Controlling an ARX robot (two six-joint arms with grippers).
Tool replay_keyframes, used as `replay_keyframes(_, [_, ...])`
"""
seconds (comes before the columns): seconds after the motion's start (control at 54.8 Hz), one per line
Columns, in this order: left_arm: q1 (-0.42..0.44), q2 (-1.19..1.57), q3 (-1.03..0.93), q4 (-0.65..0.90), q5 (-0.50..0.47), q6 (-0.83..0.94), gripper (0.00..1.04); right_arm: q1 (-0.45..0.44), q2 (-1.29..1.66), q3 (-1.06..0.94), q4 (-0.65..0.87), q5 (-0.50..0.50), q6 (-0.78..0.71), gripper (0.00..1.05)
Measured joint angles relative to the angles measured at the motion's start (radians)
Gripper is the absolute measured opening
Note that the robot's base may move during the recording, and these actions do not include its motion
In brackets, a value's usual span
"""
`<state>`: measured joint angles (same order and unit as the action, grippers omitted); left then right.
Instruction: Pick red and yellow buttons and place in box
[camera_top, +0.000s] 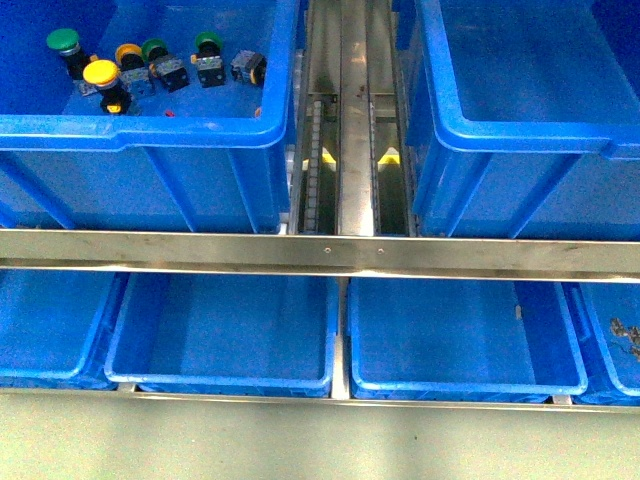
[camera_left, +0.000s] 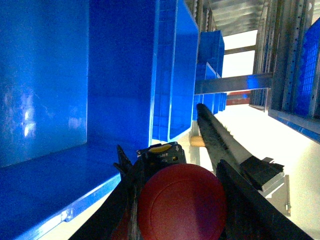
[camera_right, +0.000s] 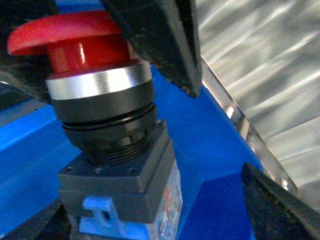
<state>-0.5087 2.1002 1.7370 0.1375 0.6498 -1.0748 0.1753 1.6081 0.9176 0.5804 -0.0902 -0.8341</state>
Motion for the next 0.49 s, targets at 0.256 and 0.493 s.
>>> replay_keyframes(0.256, [-0.002,0.002,0.002,-0.005,-0.010,-0.009,0.34,0.001,0.007,-0.010,0.000,-0.007,-0.001,0.33])
replay_keyframes(0.493, [-0.008,0.010,0.015,-0.012,-0.037,0.009,0.48,-0.003,0.007,-0.015,0.004,-0.004,-0.003,0.30])
